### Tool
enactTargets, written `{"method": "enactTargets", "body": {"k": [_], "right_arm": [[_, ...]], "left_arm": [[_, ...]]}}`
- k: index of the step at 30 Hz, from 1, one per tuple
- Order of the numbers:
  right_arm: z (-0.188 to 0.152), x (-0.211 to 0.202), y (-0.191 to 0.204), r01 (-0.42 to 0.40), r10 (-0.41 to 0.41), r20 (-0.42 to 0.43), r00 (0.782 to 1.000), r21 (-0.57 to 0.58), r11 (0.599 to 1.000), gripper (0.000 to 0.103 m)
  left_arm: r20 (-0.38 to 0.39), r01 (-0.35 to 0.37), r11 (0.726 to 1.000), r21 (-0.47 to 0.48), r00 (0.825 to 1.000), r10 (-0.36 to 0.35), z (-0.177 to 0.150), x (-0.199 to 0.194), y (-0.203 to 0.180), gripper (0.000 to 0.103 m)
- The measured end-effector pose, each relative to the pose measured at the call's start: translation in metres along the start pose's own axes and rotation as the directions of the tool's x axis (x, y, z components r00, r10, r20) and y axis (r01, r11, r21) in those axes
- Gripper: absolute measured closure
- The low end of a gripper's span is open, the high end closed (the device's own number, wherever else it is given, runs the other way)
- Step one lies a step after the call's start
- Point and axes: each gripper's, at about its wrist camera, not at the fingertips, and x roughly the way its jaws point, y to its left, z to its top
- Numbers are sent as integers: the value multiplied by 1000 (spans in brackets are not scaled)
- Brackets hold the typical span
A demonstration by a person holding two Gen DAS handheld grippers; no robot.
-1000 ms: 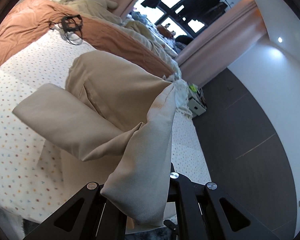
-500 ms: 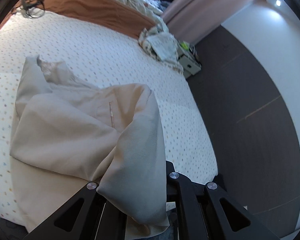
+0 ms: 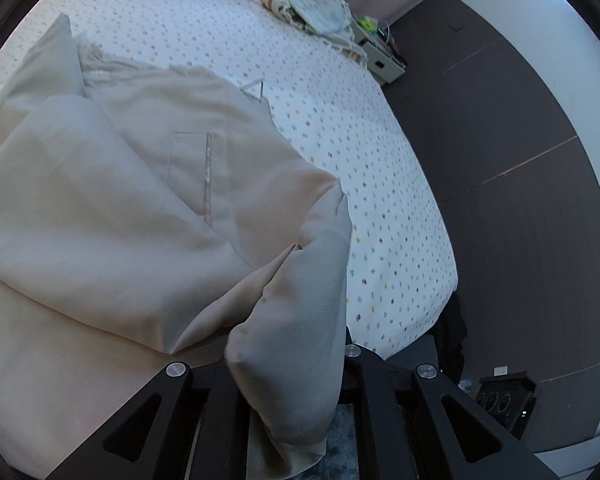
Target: Fold large clothes
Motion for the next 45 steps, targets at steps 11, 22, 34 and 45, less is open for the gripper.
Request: {"method": "enactTargets", "body": {"k": [11,22,34,45], "right_arm": [[-2,-12,-7,27,-27,9,1000,-10,1000,59],[-7,-8,21,-79,80,1,997,-74,994,33],[0,43,43,-21,24,19,1000,-168,985,47],[36,65,56,-43,53,48,997,-195,980,88]], "left_arm": [[-54,97,995,8,994,-96,-11,31,-19,57],[18,179,984,5,984,-179,-6,-41,-2,38],[209,-113,992,-60,970,123,-28,-172,94,38],[175,-181,960,-213,960,220,-57,-191,162,38]]}}
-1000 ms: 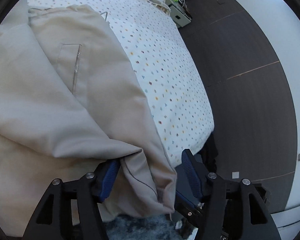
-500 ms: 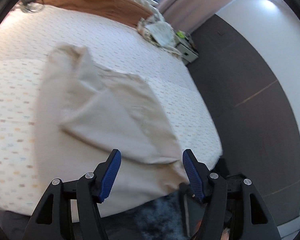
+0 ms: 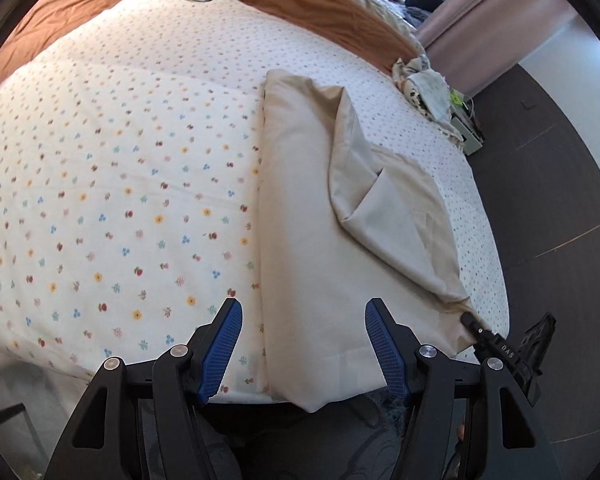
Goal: Fold large clothes
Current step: 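Lower the folded jacket onto the bed and open the left gripper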
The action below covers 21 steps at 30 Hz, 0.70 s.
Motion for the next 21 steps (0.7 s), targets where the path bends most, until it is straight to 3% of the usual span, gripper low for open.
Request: {"method": "enactTargets", "body": {"k": [9,14,21], "right_arm": [[1,10,-20,-5,7,-25,1000,54,999,89],[-8,9,-41,-58,62,-30,998,117,991,90],[-15,-12,-23,12,-12,-7,1000,34,999,86]], "left_arm": [[-28,0,1000,-17,1000,-1,0,22,4,38],[-47,-4,999,-39,999,2,3,33,13,44],[-40,31,999,-42,999,-32,2,38,23,48]]}}
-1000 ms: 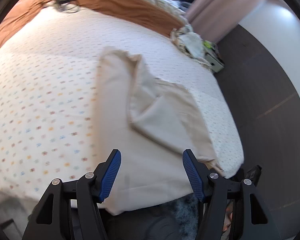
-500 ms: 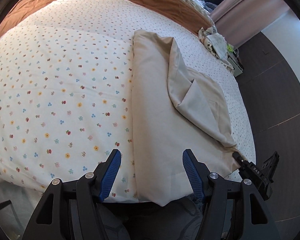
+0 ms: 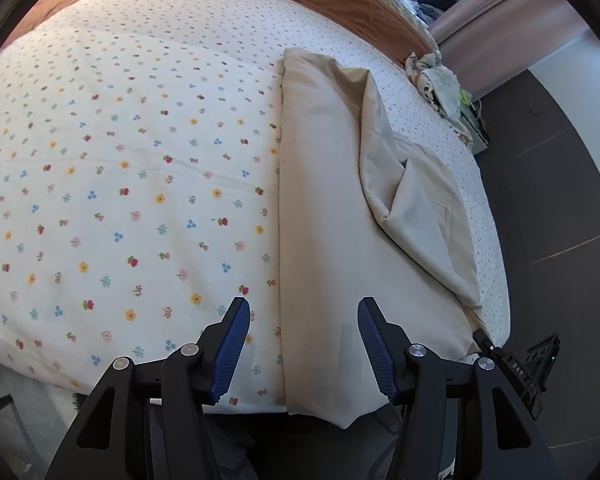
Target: Fold large clothes
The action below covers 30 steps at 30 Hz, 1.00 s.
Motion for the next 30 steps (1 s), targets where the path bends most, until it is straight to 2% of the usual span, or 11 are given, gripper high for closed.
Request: {"method": "enactTargets", "body": {"k": [3,12,14,16,18,20,23,26,30], "right_arm": [[0,1,-2,-3,3,-3,1000,-20,1000,86],[-9,-2,-16,-54,54,-1,999,45,998,91],[-10,-3,-14,-31,32,-12,999,28,999,91],[-10,-8,-5,30,-31,-6,1000,-21,999,90],[-9,-20,8,133,-131,34,991,-77,988,73],[-7,-34,19,188,-176,99,979,-118,975,38],[1,-44,35,190,-167,140,976,-169,967,29],[11,-33,58,158,-134,107,985,-257,953,29],[12,-10,101,127,-113,58,992,-409,904,29]], "left_arm": [[-35,7,1000,-4,999,-7,-1,9,0,60],[-95,6,1000,30,995,-4,-7,29,-14,60],[-97,1,999,34,995,2,-6,32,-15,60],[-102,5,999,31,995,-2,-4,34,-14,60],[-96,5,1000,28,995,-2,-2,31,-13,60],[-78,-3,1000,26,997,5,0,27,-10,60],[-55,0,1000,16,998,1,4,18,-4,60],[-32,7,1000,-1,999,-7,9,9,2,60],[0,11,1000,-13,1000,-11,14,-5,12,60]]}}
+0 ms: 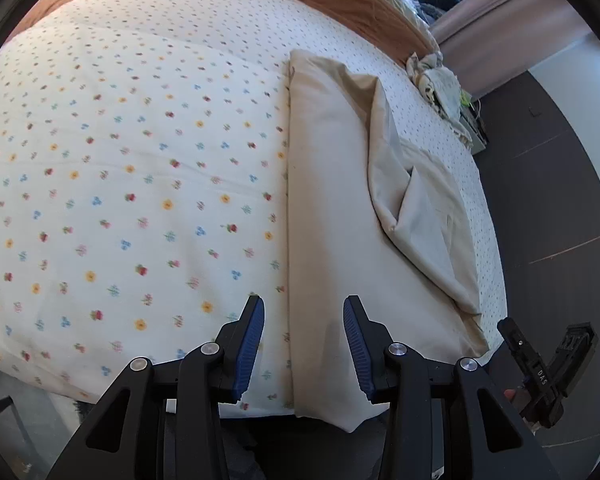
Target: Fold large clothes
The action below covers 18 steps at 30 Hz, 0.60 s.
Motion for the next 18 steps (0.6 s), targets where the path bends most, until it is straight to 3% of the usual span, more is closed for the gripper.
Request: {"method": "enactTargets", "body": {"k": [3,12,18], "right_arm": [[7,19,30,-17,14,-35,999,-77,997,29],[12,73,96,-47,9,-147,989,-256,965,29],[9,108,139,-18,-63,-188,980,-401,916,29]], "left_arm": [[14,19,999,-26,1000,-18,4,-9,10,60],[41,-12,998,-60,999,14,16,-30,45,60],[76,-28,995,-97,996,35,20,-50,70,60]]}}
